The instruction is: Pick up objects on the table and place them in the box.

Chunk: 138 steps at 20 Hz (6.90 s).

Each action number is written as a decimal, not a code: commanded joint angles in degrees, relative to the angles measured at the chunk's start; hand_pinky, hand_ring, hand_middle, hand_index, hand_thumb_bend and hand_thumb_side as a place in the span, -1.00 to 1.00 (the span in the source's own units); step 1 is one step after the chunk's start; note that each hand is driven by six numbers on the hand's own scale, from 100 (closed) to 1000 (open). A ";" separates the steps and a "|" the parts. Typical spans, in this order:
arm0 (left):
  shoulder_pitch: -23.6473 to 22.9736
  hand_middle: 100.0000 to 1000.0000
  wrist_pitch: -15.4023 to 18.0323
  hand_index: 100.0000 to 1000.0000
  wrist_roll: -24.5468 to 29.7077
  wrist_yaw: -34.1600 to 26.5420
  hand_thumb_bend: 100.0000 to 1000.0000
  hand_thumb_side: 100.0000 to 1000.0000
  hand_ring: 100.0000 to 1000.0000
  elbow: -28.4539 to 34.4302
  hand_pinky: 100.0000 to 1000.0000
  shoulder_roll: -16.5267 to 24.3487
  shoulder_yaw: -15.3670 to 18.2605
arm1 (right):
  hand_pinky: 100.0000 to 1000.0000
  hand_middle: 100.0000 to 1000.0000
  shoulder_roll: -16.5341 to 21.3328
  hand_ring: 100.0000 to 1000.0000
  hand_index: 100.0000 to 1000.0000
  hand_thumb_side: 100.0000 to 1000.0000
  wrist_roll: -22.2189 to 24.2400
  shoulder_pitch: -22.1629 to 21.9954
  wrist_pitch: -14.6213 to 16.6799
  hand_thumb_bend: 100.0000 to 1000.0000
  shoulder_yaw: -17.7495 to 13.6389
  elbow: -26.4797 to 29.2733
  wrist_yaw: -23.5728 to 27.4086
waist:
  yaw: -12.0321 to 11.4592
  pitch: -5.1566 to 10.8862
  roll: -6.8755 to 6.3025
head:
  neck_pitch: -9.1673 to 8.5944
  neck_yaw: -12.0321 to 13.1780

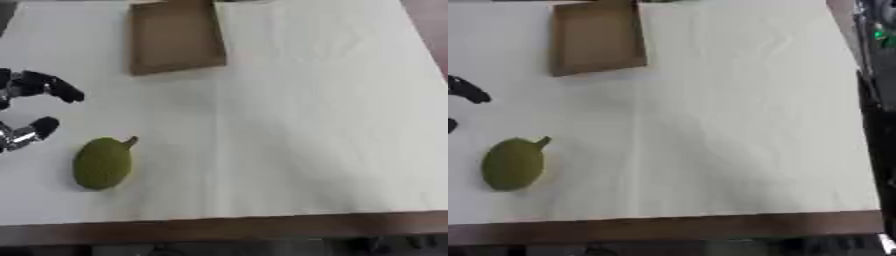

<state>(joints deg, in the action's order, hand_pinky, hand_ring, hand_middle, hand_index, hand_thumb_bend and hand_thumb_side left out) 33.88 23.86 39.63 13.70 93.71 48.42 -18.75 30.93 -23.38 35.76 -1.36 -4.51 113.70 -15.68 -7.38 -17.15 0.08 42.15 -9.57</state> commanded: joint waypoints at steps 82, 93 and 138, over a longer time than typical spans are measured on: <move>3.42 0.53 23.95 0.82 12.34 4.10 -0.30 0.70 0.66 -4.56 0.75 -2.57 -6.36 | 0.61 0.22 -0.72 0.45 0.69 0.14 -0.31 2.21 -0.34 -1.00 0.17 0.89 1.54 | 1.02 -2.48 1.09 | -7.46 0.83; 1.94 0.55 26.48 0.86 12.34 6.63 -0.12 0.71 0.69 -4.60 0.77 -1.48 -6.78 | 0.61 0.22 -1.01 0.45 0.69 0.14 -0.25 2.06 -0.15 -1.00 0.29 0.89 1.59 | 1.20 -2.21 0.67 | -6.80 0.96; 2.60 0.09 22.87 0.54 12.34 14.45 -1.00 -1.00 0.05 -3.16 0.08 -3.89 -1.79 | 0.62 0.20 -1.84 0.45 0.69 0.14 -2.02 1.19 -0.30 -1.00 -0.59 0.89 2.40 | 1.27 -3.48 1.44 | -8.27 0.31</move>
<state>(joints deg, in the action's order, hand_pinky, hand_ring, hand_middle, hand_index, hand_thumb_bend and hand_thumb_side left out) 35.68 29.28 34.23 27.85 89.62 43.70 -21.68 28.40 -25.14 36.29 -1.71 -4.55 113.70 -13.65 -6.18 -21.74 1.59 34.63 -9.15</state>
